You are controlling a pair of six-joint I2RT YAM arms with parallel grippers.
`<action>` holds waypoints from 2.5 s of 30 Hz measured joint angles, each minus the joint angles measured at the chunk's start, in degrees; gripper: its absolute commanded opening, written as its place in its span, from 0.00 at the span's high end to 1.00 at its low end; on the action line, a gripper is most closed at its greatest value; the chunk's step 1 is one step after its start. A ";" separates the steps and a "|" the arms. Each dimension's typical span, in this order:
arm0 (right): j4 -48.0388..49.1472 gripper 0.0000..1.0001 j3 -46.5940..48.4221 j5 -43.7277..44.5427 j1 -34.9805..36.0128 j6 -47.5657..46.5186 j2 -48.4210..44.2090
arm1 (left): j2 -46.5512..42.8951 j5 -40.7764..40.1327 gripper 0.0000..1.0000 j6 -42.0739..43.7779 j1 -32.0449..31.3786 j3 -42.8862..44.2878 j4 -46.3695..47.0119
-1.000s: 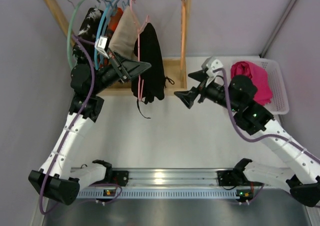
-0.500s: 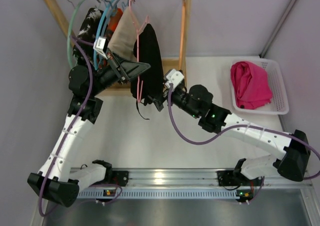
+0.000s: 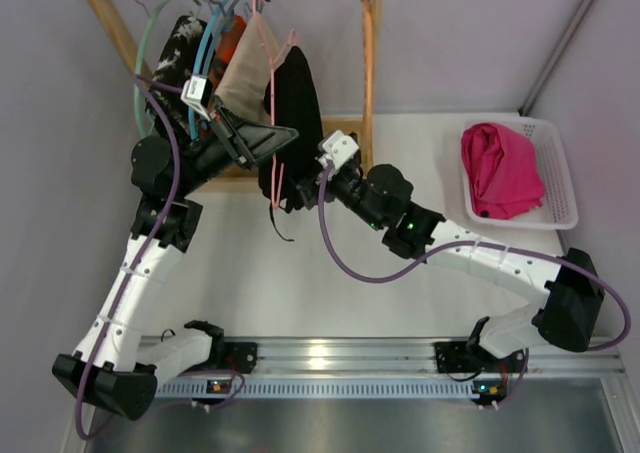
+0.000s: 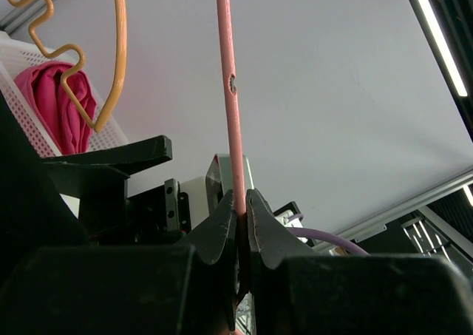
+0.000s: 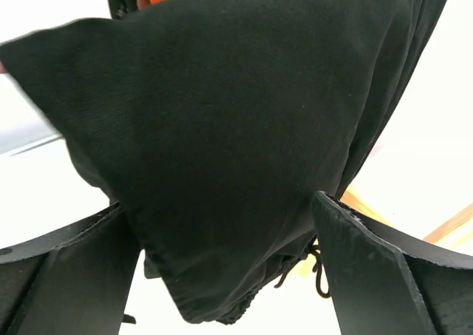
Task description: Remove the trousers from the hanger
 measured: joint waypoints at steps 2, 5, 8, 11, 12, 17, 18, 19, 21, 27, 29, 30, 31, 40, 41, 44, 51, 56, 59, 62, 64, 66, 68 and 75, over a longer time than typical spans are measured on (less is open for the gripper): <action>0.63 0.16 0.59 0.13 -0.31 -0.22 1.05 | -0.13 0.00 1.00 -0.07 -0.02 0.00 0.02; 1.07 0.33 0.94 0.26 -0.79 -0.48 1.92 | -0.22 -0.02 1.00 -0.09 -0.02 0.00 0.02; 1.14 0.50 1.14 0.33 -1.40 -0.68 2.23 | -0.22 -0.02 1.00 -0.09 -0.02 0.00 0.02; 1.33 0.71 1.27 0.35 -1.97 -0.72 2.21 | -0.22 -0.02 1.00 -0.09 -0.02 0.00 0.02; 1.31 0.76 1.27 0.35 -2.12 -0.81 2.21 | -0.22 -0.04 1.00 -0.09 -0.02 0.00 0.02; 1.05 1.00 1.29 0.31 -2.27 -1.31 1.75 | -0.22 0.00 1.00 -0.22 -0.02 0.00 0.02; 0.81 1.00 1.31 0.31 -2.29 -1.27 1.51 | -0.22 0.00 1.00 -0.22 -0.04 0.00 0.02; 0.50 1.00 1.44 0.22 -2.34 -1.25 1.29 | -0.22 0.00 1.00 -0.22 -0.04 -0.02 0.04; -0.44 1.00 2.10 -0.11 -2.47 -1.03 0.76 | -0.31 0.02 1.00 -0.17 -0.09 -0.28 0.33; -5.55 1.00 5.77 -2.36 -2.64 -0.42 -2.29 | -1.68 -0.02 1.00 0.55 -0.13 -3.54 1.51; -6.69 1.00 6.56 -3.43 -2.64 -0.52 -3.69 | -1.73 0.00 1.00 0.72 -0.13 -4.13 1.57; -7.23 1.00 6.71 -4.09 -2.64 -0.66 -4.48 | -1.70 -0.02 1.00 0.85 -0.15 -4.28 1.57; -7.85 1.00 6.73 -4.72 -2.64 -0.83 -5.31 | -1.66 -0.02 1.00 0.98 -0.15 -4.35 1.62; -11.85 1.00 2.99 -7.23 -2.82 -2.19 -10.64 | -1.64 -0.02 1.00 3.89 -0.20 -4.35 1.31; -12.26 1.00 2.99 -7.23 -2.93 -2.16 -10.75 | -1.64 -0.02 1.00 4.24 -0.20 -4.35 0.94; -13.53 1.00 3.30 -7.43 -4.02 -1.70 -11.06 | -1.84 -0.13 1.00 5.35 -0.20 -4.92 0.09; -17.29 1.00 9.07 -7.69 -7.15 0.28 -11.52 | -4.35 -1.18 1.00 8.13 -0.20 -9.66 -2.75; -18.16 1.00 14.51 -7.96 -7.30 1.84 -12.63 | -6.01 -1.77 1.00 9.99 -0.20 -12.90 -4.68; -18.32 1.00 17.44 -8.46 -7.30 2.67 -13.03 | -6.25 -2.38 1.00 11.26 -0.17 -13.86 -6.08; -18.40 1.00 19.85 -8.87 -7.32 3.37 -13.11 | -6.56 -3.48 1.00 12.52 -0.17 -14.86 -7.87; -18.47 1.00 21.22 -8.94 -7.34 3.63 -13.11 | -6.69 -4.13 1.00 13.57 -0.17 -15.34 -9.25; -18.47 1.00 22.60 -8.98 -7.37 3.74 -13.11 | -6.97 -5.03 1.00 14.53 -0.15 -16.00 -10.91; -18.21 1.00 23.69 -9.03 -7.37 3.91 -13.14 | -7.28 -5.46 1.00 15.26 -0.11 -16.70 -12.09; -18.08 1.00 28.70 -9.38 -7.39 4.59 -13.14 | -8.28 -6.27 1.00 17.29 0.22 -17.90 -14.75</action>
